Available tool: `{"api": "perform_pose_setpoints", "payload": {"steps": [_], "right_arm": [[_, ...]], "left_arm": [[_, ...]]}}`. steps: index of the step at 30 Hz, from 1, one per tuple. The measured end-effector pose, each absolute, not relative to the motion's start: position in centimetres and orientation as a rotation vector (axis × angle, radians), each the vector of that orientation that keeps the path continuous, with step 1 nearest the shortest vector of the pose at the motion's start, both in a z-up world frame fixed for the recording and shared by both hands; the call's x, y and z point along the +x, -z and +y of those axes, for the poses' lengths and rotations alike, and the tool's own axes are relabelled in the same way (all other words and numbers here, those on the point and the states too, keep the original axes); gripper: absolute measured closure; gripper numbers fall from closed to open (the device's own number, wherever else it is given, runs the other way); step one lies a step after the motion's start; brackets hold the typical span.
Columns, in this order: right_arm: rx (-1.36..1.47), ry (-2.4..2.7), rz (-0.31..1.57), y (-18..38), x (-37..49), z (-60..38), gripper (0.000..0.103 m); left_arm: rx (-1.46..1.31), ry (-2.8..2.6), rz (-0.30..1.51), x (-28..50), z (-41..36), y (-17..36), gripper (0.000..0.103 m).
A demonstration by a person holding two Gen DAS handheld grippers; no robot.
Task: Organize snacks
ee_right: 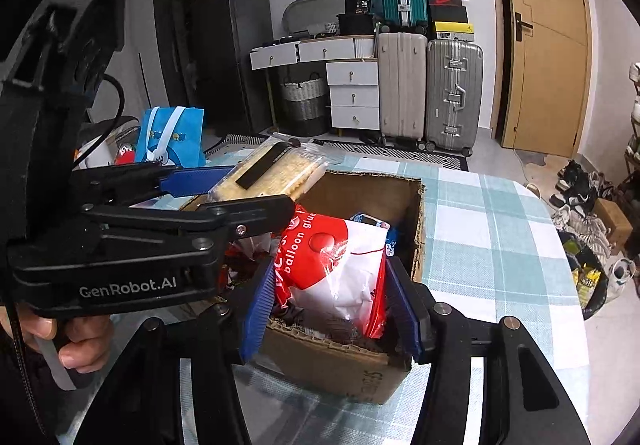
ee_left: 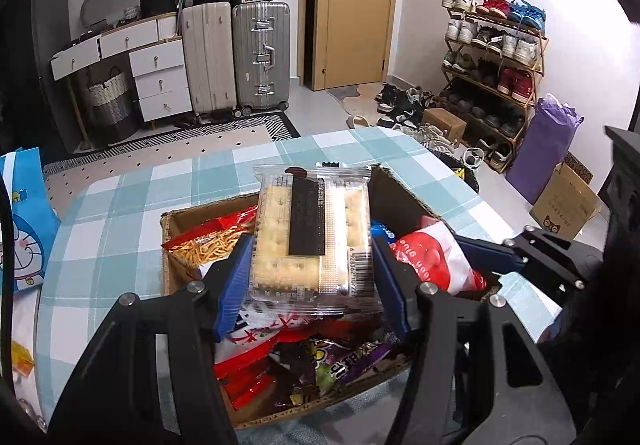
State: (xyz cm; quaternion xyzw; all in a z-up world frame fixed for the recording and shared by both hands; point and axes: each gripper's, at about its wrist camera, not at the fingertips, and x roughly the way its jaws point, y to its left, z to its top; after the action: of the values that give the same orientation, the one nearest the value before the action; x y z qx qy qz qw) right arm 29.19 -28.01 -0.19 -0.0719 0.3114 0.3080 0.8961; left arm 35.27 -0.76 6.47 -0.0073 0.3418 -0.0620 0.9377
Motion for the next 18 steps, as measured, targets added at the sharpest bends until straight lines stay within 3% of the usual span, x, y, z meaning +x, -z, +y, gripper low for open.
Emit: {"api": "perform_pose_setpoints", "payload": {"steps": [4, 8, 11, 16, 18], "right_arm": [[-0.164, -0.657, 0.614, -0.1, 28.2, -28.3, 0.029], [-0.174, -0.658, 0.604, -0.3, 27.1, -28.7, 0.024], [-0.195, -0.626, 0.583, -0.4, 26.1, -28.9, 0.013], [-0.173, -0.590, 0.597, 0.0, 25.9, -30.0, 0.003], [-0.163, -0.588, 0.614, 0.2, 26.0, -30.1, 0.001]], "left_arm": [[-0.029, 0.140, 0.695, 35.4, -0.6, -6.4, 0.047], [-0.021, 0.150, 0.702, 35.3, -0.8, -6.5, 0.045], [-0.015, 0.142, 0.687, 34.6, -0.9, -6.7, 0.024], [-0.032, 0.161, 0.662, 32.4, -0.7, -7.2, 0.018], [-0.028, 0.149, 0.654, 31.4, -0.5, -7.3, 0.004]]}}
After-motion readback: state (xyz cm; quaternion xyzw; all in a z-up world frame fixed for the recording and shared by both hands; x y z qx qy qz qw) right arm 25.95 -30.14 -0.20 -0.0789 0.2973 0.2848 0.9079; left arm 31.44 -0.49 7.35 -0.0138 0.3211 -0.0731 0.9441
